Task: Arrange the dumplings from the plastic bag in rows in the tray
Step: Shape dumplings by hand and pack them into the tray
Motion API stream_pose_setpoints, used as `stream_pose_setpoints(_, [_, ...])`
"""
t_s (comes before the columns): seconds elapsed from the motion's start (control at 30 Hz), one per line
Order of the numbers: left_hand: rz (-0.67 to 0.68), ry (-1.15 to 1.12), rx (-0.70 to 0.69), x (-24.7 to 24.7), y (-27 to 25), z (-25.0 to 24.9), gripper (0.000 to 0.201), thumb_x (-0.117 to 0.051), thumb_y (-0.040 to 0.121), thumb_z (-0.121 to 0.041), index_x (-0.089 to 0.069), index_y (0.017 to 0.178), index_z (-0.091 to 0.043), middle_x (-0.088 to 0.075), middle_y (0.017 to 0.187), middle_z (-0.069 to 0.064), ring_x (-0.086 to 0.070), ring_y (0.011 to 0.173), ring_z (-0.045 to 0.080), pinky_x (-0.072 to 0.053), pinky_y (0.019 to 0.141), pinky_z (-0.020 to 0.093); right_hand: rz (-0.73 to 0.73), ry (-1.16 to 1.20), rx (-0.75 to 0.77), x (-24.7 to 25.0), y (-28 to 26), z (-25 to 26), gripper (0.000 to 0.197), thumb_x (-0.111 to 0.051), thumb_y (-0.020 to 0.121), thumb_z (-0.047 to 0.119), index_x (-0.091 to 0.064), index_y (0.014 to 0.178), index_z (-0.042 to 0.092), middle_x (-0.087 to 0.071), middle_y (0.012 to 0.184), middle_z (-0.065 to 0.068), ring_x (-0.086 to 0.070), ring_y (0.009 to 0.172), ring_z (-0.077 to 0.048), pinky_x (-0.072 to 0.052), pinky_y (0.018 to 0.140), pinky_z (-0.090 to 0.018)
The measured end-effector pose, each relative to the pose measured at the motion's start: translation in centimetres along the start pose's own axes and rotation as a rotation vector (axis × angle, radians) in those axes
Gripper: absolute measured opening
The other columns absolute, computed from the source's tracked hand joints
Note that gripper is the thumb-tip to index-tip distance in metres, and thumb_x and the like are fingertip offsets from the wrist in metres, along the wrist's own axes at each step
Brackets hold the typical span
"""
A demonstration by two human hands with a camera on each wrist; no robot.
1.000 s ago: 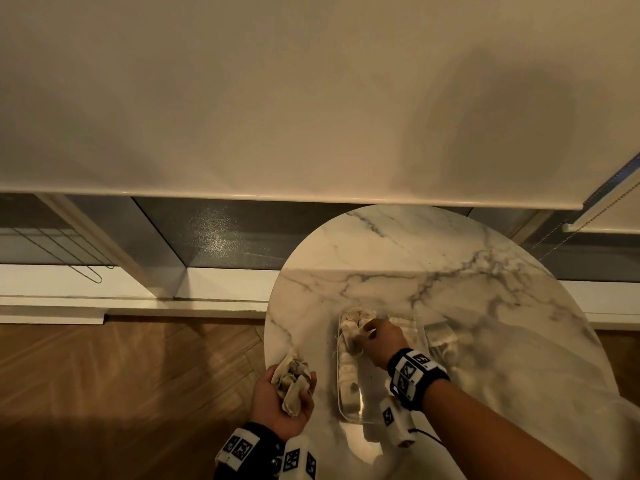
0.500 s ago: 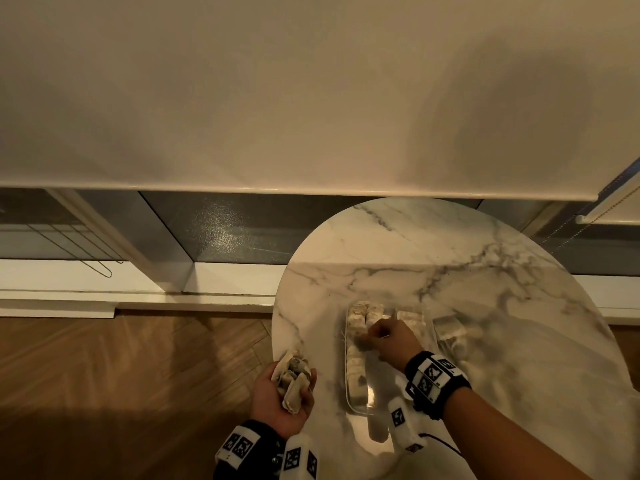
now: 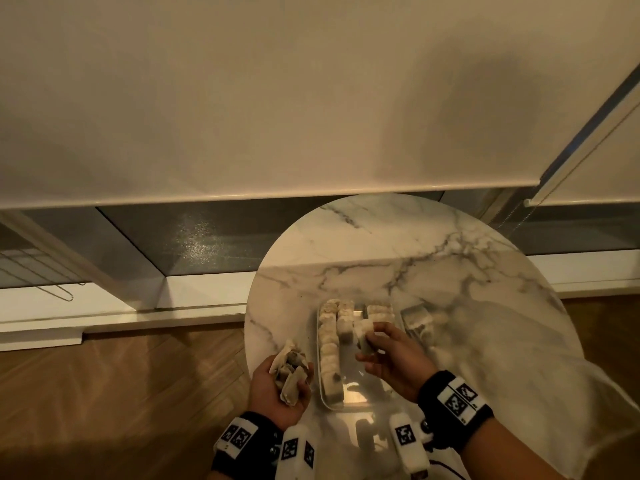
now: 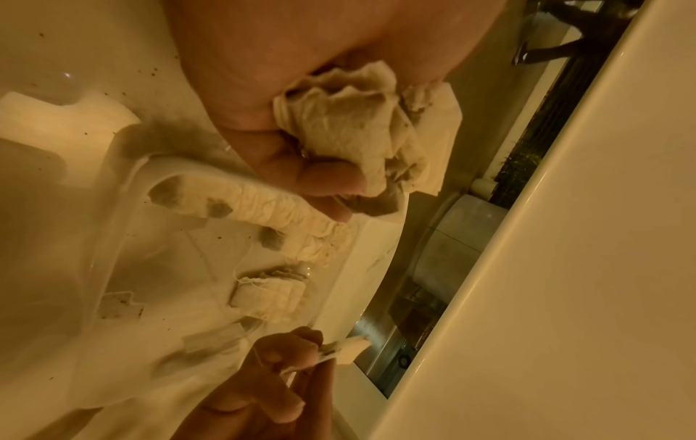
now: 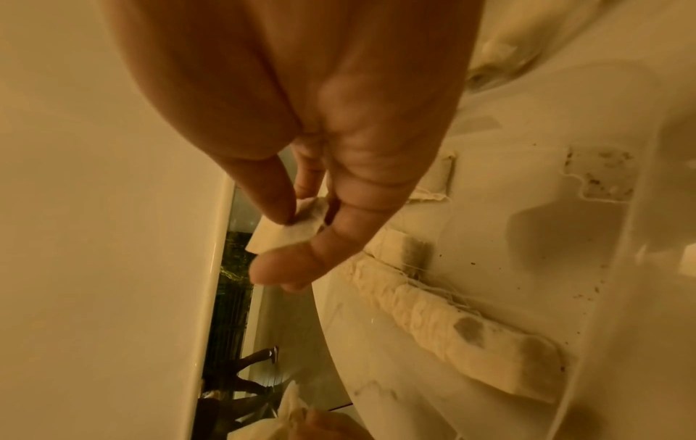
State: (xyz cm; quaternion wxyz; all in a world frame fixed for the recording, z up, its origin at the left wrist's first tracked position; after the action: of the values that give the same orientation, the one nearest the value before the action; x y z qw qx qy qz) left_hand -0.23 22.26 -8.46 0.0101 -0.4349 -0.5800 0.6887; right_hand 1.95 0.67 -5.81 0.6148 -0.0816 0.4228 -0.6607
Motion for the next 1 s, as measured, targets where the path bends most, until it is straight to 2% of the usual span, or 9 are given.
stream_pose_setpoints(0.07, [-0.008, 0.02, -0.022, -0.5, 0.0, 0.4, 0.03, -0.058, 0.074, -0.031, -0.066, 0.089, -0.006, -0.066, 0.071, 0.01, -0.057, 0.068, 0.021, -0.046, 0.04, 0.023, 0.025, -0.001, 0.028, 0.2, -0.5, 0.3, 0.017, -0.056, 0.094, -0.003, -0.055, 0.104, 0.01, -0.064, 0.08, -0.012, -0.066, 0.071, -0.025, -0.055, 0.054, -0.029])
stream_pose_setpoints(0.17, [0.007, 0.028, -0.022, -1.2, 0.1, 1.0, 0.027, -0.057, 0.076, -0.03, -0.067, 0.086, -0.007, -0.066, 0.071, 0.01, -0.062, 0.058, 0.022, -0.047, 0.04, 0.023, 0.008, -0.102, 0.081, 0.9, -0.9, 0.7, 0.027, -0.055, 0.09, -0.013, -0.058, 0.108, 0.007, -0.063, 0.088, -0.018, -0.068, 0.073, -0.027, -0.059, 0.063, -0.03])
stream_pose_setpoints(0.27, [0.029, 0.021, -0.01, -1.6, 0.3, 1.6, 0.026, -0.058, 0.076, -0.029, -0.069, 0.08, -0.007, -0.065, 0.072, 0.009, -0.063, 0.052, 0.022, -0.047, 0.039, 0.024, -0.047, -0.328, 0.164, 1.6, -1.1, 0.8, 0.027, -0.056, 0.092, -0.012, -0.063, 0.114, 0.003, -0.06, 0.104, -0.021, -0.07, 0.075, -0.03, -0.061, 0.071, -0.03])
stream_pose_setpoints(0.33, [0.035, 0.022, -0.002, -1.6, 0.5, 1.9, 0.023, -0.058, 0.077, -0.028, -0.067, 0.083, -0.008, -0.06, 0.075, 0.007, -0.062, 0.053, 0.022, -0.049, 0.04, 0.024, -0.07, -0.547, 0.236, 2.0, -1.3, 1.0, 0.026, -0.06, 0.091, -0.007, -0.066, 0.112, 0.007, -0.061, 0.102, -0.018, -0.071, 0.074, -0.029, -0.061, 0.073, -0.033])
stream_pose_setpoints(0.47, [0.049, -0.008, 0.017, -1.5, 0.9, 2.2, 0.022, -0.057, 0.079, -0.028, -0.063, 0.09, -0.01, -0.055, 0.081, 0.005, -0.062, 0.056, 0.02, -0.05, 0.042, 0.024, -0.151, -0.84, 0.35, 2.7, -1.7, 1.9, 0.018, -0.074, 0.084, 0.005, -0.07, 0.098, 0.015, -0.07, 0.087, -0.013, -0.071, 0.075, -0.029, -0.061, 0.068, -0.042])
stream_pose_setpoints(0.63, [0.056, -0.024, -0.05, -2.1, 0.6, 2.2, 0.024, -0.056, 0.079, -0.028, -0.067, 0.084, -0.008, -0.059, 0.078, 0.006, -0.061, 0.055, 0.02, -0.049, 0.041, 0.024, -0.172, -0.963, 0.453, 2.8, -2.4, 3.4, 0.01, -0.083, 0.076, 0.024, -0.074, 0.08, 0.025, -0.072, 0.073, 0.001, -0.067, 0.068, -0.015, -0.057, 0.065, -0.034])
stream_pose_setpoints(0.8, [0.047, -0.061, -0.143, -3.0, -0.5, 1.8, 0.026, -0.055, 0.075, -0.027, -0.07, 0.073, -0.006, -0.061, 0.068, 0.007, -0.059, 0.053, 0.019, -0.049, 0.042, 0.022, -0.191, -0.904, 0.479, 2.8, -2.6, 4.8, 0.012, -0.087, 0.072, 0.024, -0.075, 0.076, 0.022, -0.072, 0.069, 0.002, -0.066, 0.064, -0.009, -0.056, 0.063, -0.027])
stream_pose_setpoints(0.9, [0.021, -0.057, -0.143, -2.5, -0.5, 1.4, 0.022, -0.057, 0.073, -0.028, -0.066, 0.077, -0.008, -0.058, 0.074, 0.006, -0.057, 0.053, 0.018, -0.047, 0.042, 0.021, -0.243, -1.022, 0.498, 3.2, -2.2, 5.4, 0.013, -0.087, 0.072, 0.025, -0.074, 0.07, 0.025, -0.068, 0.064, 0.005, -0.062, 0.06, -0.004, -0.048, 0.056, -0.016])
stream_pose_setpoints(1.0, [0.008, -0.064, -0.132, -1.9, -0.5, 1.2, 0.025, -0.056, 0.072, -0.03, -0.067, 0.079, -0.008, -0.062, 0.075, 0.006, -0.058, 0.062, 0.018, -0.046, 0.043, 0.022, -0.174, -1.215, 0.429, 3.1, -2.0, 5.4, 0.017, -0.088, 0.069, 0.034, -0.073, 0.067, 0.026, -0.068, 0.067, 0.008, -0.061, 0.064, -0.005, -0.05, 0.058, -0.02])
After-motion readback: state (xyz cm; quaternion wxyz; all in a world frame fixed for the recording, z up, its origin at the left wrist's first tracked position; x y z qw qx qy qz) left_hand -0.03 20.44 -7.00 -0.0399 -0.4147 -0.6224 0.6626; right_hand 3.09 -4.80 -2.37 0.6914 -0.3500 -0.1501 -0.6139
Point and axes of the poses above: each hand's wrist, its own y-axis towards the middle knuckle, its own x-axis out of the back of the hand, z = x × y, the point moved 2 cm from there along y, towards the middle knuckle
